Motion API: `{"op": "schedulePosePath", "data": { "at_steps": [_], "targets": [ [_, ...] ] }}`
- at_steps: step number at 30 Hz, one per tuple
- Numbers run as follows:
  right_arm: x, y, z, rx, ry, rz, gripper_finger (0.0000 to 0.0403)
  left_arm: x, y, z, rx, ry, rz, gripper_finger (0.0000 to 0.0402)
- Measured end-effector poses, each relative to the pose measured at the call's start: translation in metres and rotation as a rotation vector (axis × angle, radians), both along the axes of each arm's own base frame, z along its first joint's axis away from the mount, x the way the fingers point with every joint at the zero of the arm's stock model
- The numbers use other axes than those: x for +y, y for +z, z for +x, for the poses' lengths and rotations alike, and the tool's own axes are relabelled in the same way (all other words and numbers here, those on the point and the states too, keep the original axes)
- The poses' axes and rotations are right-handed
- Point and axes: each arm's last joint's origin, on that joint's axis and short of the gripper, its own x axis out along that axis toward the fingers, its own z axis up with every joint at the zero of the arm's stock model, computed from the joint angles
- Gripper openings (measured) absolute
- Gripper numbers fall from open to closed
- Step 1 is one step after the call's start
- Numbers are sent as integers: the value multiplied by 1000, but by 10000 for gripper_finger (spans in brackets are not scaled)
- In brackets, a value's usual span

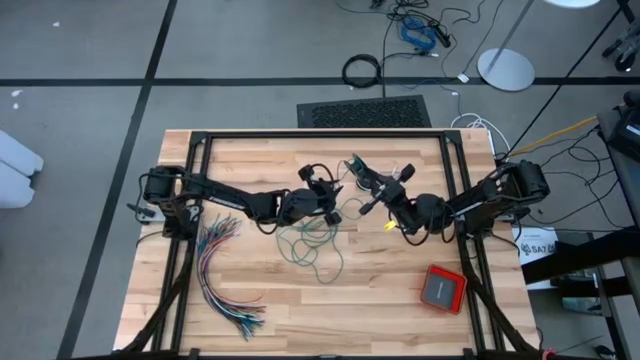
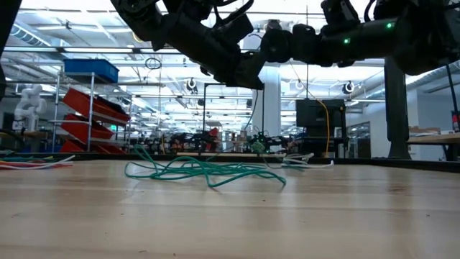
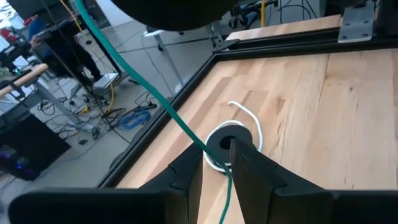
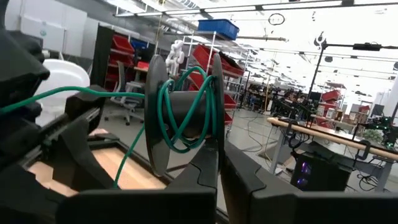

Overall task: Coil cords
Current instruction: Coil the green wire onto the spool

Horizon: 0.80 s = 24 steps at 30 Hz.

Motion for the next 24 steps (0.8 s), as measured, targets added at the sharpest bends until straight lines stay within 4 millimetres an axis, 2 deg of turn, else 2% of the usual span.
{"op": "schedulePosePath", "data": {
  "at_steps": [4,11,16,24],
  "targets": [
    [0,-2,1,20,0,-2,0,0,-2,-1,26,1,1,75],
    [-1,-2,1,35,-6,-13,0,0,-4,-2,48,17,5,8],
    [-3,-2,1,23,-12,-2,0,7,-2,-1,20,20,-1,4],
    [-3,-2,1,-17,18,29,0,38,-1,-3,2,65,-24,2]
  ]
}}
